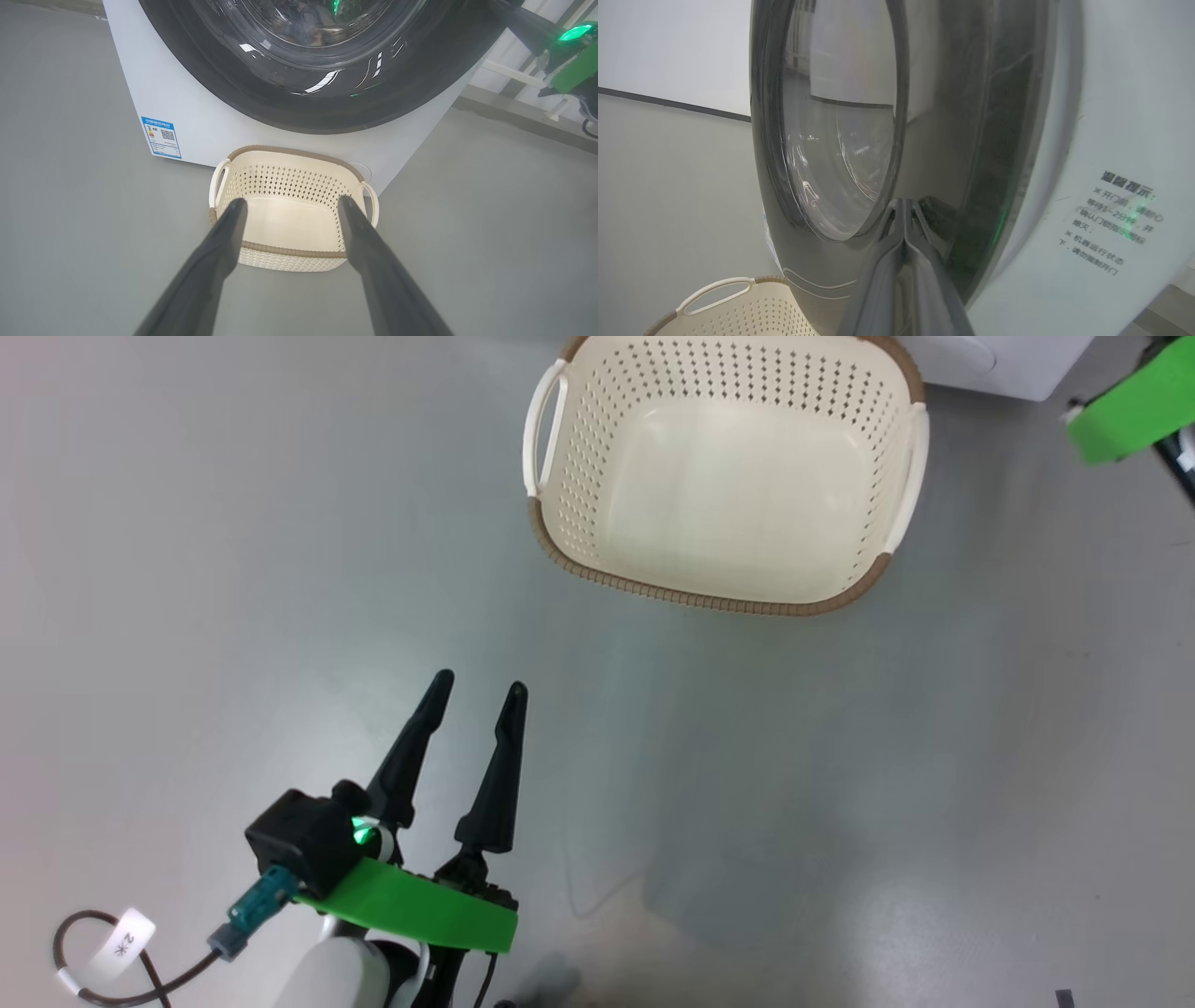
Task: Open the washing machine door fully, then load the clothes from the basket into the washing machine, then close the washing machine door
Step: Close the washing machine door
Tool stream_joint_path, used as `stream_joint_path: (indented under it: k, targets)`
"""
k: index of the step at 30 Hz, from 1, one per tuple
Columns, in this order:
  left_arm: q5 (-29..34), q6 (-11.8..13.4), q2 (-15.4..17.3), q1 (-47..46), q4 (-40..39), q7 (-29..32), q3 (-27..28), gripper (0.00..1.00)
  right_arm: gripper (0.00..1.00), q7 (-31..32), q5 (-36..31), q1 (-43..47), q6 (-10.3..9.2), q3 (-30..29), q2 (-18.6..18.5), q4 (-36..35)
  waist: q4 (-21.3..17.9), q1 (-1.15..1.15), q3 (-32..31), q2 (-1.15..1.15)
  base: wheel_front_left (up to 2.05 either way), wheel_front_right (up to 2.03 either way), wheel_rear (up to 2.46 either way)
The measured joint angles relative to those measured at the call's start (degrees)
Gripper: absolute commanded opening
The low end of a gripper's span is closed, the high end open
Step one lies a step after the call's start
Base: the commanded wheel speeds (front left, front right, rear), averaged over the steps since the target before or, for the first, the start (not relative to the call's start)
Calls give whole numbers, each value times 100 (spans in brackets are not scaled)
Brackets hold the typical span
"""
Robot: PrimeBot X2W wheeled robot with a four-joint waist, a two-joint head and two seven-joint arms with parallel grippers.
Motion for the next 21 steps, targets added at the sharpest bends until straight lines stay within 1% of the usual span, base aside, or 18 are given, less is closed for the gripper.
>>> stream_joint_path:
  k: [5,9,11,21]
  targets:
    - [-73,2,0,-1,-7,0,-44,100,0,1,-24,-409,0,23,-77,201,86,0,140,0,0,0,0]
    - [-123,3,-3,-2,-26,0,-141,100,0,0,-151,-668,1,-83,-88,371,165,0,211,0,0,0,0]
    - [-124,4,-4,-3,-26,0,-154,100,0,-10,-188,-723,49,-149,-78,419,199,0,237,0,0,0,0]
    - [-172,56,-7,-9,-26,0,-168,100,0,-18,-338,-783,57,-349,22,561,279,0,236,0,0,0,0]
